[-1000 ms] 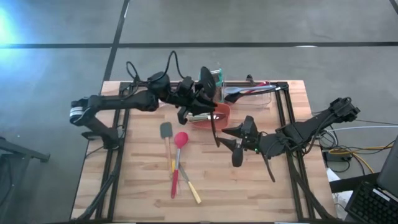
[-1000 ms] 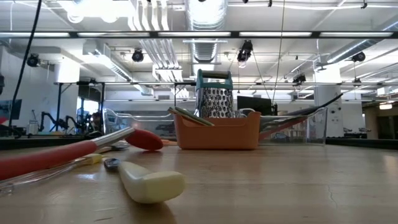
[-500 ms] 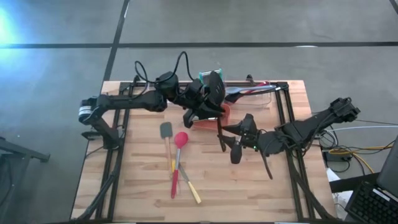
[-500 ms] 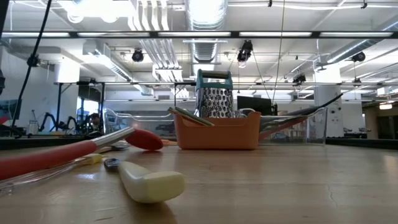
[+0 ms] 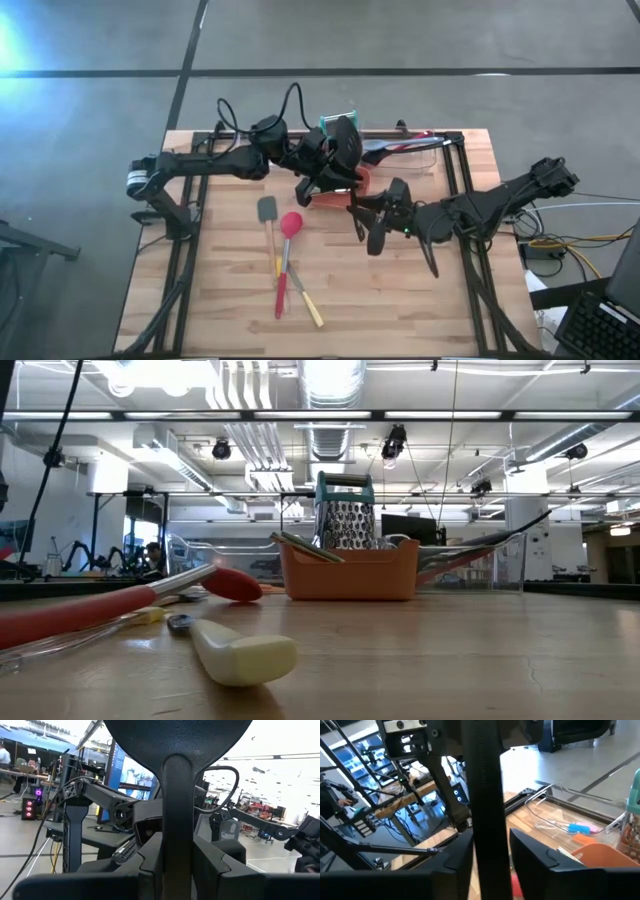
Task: Pick & Place Kitchen Items
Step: Put the black serving spoon into the right transparent bin
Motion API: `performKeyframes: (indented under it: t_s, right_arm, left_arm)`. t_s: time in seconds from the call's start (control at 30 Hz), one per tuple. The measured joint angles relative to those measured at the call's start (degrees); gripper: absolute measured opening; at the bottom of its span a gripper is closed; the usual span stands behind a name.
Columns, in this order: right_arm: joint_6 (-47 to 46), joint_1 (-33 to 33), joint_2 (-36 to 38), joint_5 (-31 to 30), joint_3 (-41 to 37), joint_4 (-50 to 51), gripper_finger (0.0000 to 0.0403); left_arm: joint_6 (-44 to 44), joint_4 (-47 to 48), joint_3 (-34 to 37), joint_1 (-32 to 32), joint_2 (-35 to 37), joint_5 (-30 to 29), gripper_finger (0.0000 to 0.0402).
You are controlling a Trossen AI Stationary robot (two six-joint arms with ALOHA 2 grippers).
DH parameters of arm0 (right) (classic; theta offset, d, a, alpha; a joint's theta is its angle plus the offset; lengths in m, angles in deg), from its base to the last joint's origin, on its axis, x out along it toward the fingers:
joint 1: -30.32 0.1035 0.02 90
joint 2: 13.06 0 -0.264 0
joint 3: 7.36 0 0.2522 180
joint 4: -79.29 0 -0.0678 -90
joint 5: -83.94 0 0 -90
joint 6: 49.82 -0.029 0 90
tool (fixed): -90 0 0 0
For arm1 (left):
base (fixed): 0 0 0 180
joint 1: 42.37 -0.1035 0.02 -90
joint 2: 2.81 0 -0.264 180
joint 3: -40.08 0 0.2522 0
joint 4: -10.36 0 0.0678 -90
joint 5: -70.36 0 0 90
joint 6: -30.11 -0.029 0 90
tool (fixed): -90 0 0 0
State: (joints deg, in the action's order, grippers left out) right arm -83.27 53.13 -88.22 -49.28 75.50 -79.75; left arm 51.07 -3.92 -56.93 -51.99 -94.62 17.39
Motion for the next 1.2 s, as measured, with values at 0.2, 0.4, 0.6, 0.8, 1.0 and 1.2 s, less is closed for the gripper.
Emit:
performKeyframes:
  t_s: [0.2,0.4,0.6,0.8,1.0,1.2]
  right_arm:
    - [0.6,0.1,0.0,0.4,0.0,0.0,0.0072]
    - [0.7,0.0,-0.1,0.4,0.0,-0.1,0.0072]
    - [0.2,0.0,-0.1,0.2,0.0,-0.4,0.0072]
    - [0.2,0.0,0.4,-0.1,0.0,-0.3,0.0072]
    - [1.8,0.5,3.2,-0.1,0.0,1.5,0.0072]
    - [2.1,0.8,8.6,-0.6,0.0,8.8,0.0072]
  left_arm:
    - [0.7,0.4,0.0,0.0,0.0,0.0,0.0074]
    - [1.0,0.9,0.0,0.0,0.0,-0.1,0.0074]
    - [3.2,1.5,0.0,0.0,0.0,0.0,0.0123]
    - [3.5,8.7,-0.6,-0.7,0.0,0.2,0.0235]
    - [2.0,24.0,-3.8,-4.2,0.6,4.6,0.0282]
    - [-4.6,45.1,-4.7,-8.9,4.7,3.7,0.0283]
